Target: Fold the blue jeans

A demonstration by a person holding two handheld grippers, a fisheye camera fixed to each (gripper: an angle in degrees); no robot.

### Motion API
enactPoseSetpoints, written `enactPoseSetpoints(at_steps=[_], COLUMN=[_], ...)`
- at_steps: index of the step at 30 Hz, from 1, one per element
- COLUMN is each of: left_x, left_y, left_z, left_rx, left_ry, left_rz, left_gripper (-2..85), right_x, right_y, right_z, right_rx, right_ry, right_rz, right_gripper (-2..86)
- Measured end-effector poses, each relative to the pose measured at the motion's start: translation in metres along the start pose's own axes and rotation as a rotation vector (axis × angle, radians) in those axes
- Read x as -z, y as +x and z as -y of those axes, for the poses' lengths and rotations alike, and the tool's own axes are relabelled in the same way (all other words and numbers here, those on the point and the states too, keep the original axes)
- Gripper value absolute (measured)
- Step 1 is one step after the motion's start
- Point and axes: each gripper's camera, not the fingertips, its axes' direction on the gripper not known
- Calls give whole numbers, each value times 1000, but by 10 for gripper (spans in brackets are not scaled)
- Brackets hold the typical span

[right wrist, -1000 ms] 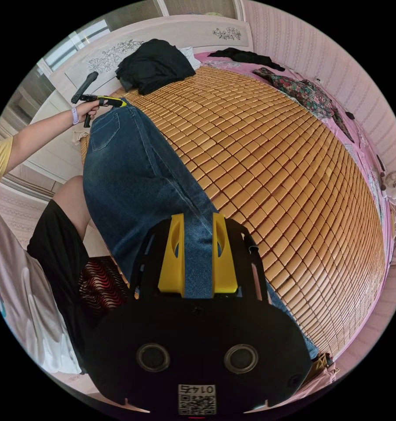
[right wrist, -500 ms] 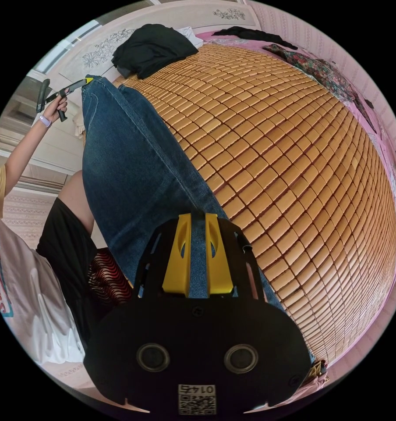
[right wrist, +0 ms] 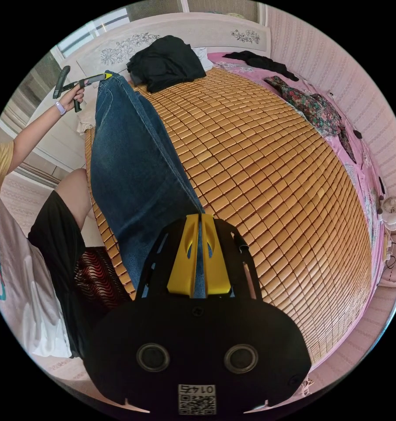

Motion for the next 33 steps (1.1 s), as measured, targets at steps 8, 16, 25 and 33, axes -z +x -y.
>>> enactPoseSetpoints(at_steps=[8,16,25,33], left_x=[-78,31,-19,-96], left_y=[3,16,202,369], left_z=[-24,-63,-190,-228], left_rx=[64,-50,-317,-531], left_ry=[-218,77,-269,-401], left_rz=[140,49,-380,-525], left_gripper=[73,72,7,-6], right_x=[-8,30,15,-6], right_y=[-6,9,-39,-47], right_z=[-53,-312,-556,-588], right_rx=[-177,-874,-1722,-1730], right_ry=[15,100,459,779], right_rz=[-75,-202,12,439], right_gripper=[26,96,132,69])
